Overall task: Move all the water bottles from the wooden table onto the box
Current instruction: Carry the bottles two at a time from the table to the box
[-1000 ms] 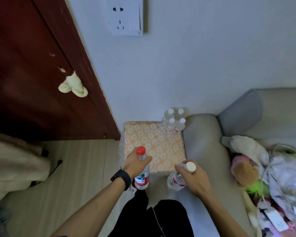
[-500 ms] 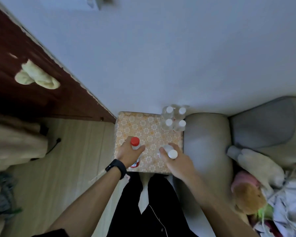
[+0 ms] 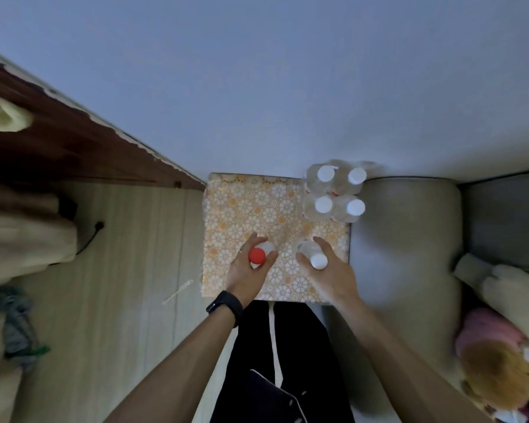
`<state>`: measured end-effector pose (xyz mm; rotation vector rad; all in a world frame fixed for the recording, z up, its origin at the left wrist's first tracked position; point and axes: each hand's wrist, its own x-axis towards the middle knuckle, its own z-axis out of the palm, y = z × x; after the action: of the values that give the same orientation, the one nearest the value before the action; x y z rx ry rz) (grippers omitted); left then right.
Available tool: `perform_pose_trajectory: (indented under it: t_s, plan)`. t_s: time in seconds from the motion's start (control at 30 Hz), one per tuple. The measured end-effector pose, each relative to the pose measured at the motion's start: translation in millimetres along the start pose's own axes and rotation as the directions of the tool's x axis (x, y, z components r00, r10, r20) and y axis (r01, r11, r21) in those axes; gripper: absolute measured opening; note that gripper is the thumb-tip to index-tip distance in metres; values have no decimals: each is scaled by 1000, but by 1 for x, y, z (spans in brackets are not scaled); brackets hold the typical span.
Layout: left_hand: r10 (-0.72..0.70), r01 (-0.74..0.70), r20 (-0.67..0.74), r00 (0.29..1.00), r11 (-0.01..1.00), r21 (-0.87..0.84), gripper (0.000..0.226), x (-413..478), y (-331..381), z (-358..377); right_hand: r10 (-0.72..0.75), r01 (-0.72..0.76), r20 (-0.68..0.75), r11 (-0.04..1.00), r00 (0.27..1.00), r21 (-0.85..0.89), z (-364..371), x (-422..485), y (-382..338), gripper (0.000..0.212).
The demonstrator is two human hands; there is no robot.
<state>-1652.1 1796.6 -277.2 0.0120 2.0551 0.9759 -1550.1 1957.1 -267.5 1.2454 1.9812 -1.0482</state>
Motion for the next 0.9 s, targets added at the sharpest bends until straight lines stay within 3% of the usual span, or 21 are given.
perform_pose_trajectory:
  t_s: [0.2,0.3,0.6,0.8,0.9]
  plan:
    - [24,-50,128,991,978,201,58,10,-11,-2,-69,76,-55,989,996,129,7,3,1,82]
    - [-3,-43,183,983,968,248,65,18,-13,-7,-73,86,-82,982,994,171,9,6,0,68]
    - [-50,29,83,995,971,239,61,31,-4,8,34,17,-241,978,970,208,-26,18,16,61]
    - [-66,46,80,995,973,225,61,23,-1,7,115,-44,-291,970,950,238,-44,29,24,69]
    - [-58,40,71,996,973,228,61,20,2,8,113,-26,-295,958,949,285,-46,30,30,60]
